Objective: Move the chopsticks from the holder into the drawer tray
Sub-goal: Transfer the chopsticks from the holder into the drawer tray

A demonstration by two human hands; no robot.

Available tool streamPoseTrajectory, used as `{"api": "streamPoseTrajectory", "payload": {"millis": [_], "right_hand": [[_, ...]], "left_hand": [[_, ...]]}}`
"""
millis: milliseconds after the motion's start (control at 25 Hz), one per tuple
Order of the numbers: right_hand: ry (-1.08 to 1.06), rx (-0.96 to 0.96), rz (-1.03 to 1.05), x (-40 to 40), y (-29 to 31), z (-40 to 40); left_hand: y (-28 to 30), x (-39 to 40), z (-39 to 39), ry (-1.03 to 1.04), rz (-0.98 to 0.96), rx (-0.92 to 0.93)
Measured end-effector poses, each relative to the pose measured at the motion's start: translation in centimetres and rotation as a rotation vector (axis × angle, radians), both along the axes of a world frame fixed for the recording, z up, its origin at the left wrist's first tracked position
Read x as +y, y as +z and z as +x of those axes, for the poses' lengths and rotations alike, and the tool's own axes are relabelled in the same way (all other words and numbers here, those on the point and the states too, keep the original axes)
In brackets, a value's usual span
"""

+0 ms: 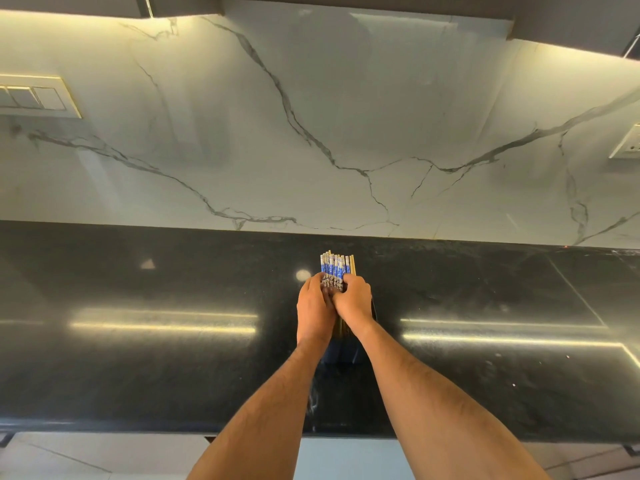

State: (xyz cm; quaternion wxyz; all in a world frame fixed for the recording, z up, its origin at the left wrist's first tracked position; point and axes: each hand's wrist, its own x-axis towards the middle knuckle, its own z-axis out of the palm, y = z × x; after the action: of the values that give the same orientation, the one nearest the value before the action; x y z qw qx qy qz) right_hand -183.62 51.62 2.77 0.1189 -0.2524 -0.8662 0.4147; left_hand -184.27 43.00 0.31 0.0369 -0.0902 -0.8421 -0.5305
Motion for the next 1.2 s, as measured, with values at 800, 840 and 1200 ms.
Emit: {"api": "streamPoseTrajectory", "payload": {"millis": [800, 840, 1200], "right_hand": [[-0.014, -0.049, -0.064, 0.2, -0.9, -0.6], [-0.017, -0.047, -0.063, 0.2, -0.9, -0.5], [-0.04, 0.158, -0.066, 1.0, 3.7, 1.4]], "left_hand": [[0.2, 0.3, -1.1, 0.007, 0.226, -0.111], [0.2, 0.3, -1.0, 0.008, 0.228, -0.104], [2.5, -0.5, 0.5, -0.073, 0.292, -0.065]]}}
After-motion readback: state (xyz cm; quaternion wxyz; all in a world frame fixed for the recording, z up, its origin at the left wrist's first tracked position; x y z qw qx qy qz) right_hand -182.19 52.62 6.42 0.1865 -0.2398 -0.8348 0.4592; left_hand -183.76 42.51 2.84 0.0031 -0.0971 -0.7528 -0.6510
